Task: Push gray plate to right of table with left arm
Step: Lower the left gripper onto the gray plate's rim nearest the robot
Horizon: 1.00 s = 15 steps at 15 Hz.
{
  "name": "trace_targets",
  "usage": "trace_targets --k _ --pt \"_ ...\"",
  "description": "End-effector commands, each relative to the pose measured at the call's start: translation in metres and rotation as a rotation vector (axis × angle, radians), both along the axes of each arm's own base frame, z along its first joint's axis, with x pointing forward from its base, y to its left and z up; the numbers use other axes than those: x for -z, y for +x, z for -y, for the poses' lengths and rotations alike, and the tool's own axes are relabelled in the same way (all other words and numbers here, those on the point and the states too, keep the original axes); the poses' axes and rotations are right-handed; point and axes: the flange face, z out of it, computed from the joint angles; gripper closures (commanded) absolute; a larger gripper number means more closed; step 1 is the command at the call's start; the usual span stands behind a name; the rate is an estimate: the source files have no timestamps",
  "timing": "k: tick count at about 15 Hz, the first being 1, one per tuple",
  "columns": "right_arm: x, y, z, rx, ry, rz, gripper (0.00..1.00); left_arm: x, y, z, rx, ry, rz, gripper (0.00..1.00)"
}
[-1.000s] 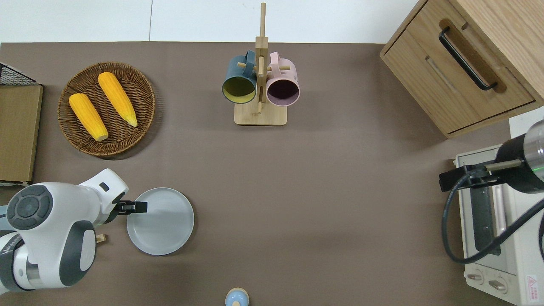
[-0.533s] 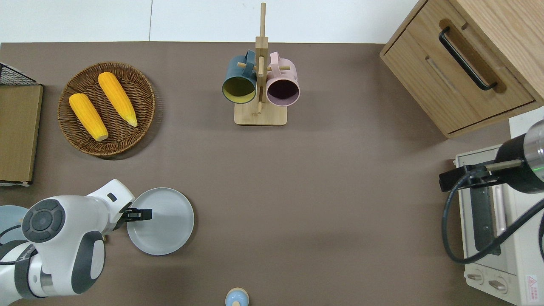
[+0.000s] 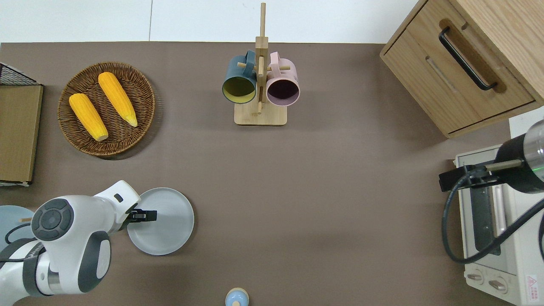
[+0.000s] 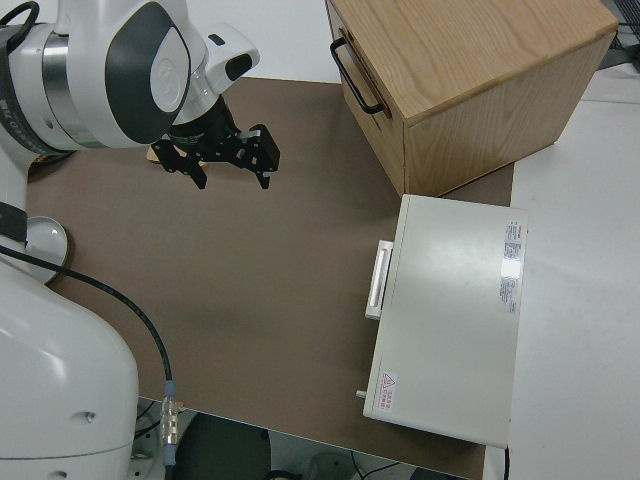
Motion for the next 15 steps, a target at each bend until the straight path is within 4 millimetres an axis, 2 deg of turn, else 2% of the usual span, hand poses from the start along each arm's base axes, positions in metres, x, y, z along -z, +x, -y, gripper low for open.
trace_targets --k 1,2,3,5,6,9,10,11,15 --pt "-0.0043 -0.0026 0.0009 0.015 0.001 -0.004 0.017 0.0056 -0.0027 0.0041 0.005 -0.009 0.013 0.08" --pt "-0.0043 -0.0025 0.0017 0.015 0.002 -0.004 0.017 0.0058 -0.0029 0.0047 0.003 -0.009 0.011 0.15" --pt "-0.0043 -0.0025 0.0017 0.017 0.001 -0.004 0.017 0.0057 -0.0028 0.0061 -0.003 -0.009 0.013 0.29" --pt "-0.0043 -0.0026 0.0009 0.014 0.002 -0.004 0.017 0.0058 -0.0031 0.0081 0.002 -0.009 0.012 0.50" --pt "-0.0043 -0.0026 0.0009 0.014 0.002 -0.004 0.017 0.0053 -0.0021 0.0082 -0.003 -0.012 0.013 0.65" --pt "-0.0043 -0.0026 0.0009 0.015 0.001 -0.004 0.017 0.0054 -0.0016 0.0082 -0.008 -0.017 0.013 0.91" --pt "-0.0043 -0.0025 0.0017 0.017 0.001 -0.004 0.017 0.0048 -0.0010 0.0076 -0.009 -0.017 0.014 0.97" --pt "-0.0043 -0.0026 0.0009 0.014 0.002 -0.004 0.017 0.0042 -0.0004 0.0077 -0.008 -0.017 0.016 1.00" --pt "-0.0043 -0.0025 0.0017 0.015 0.002 -0.004 0.017 0.0043 0.0005 0.0078 -0.014 -0.021 0.016 1.00"
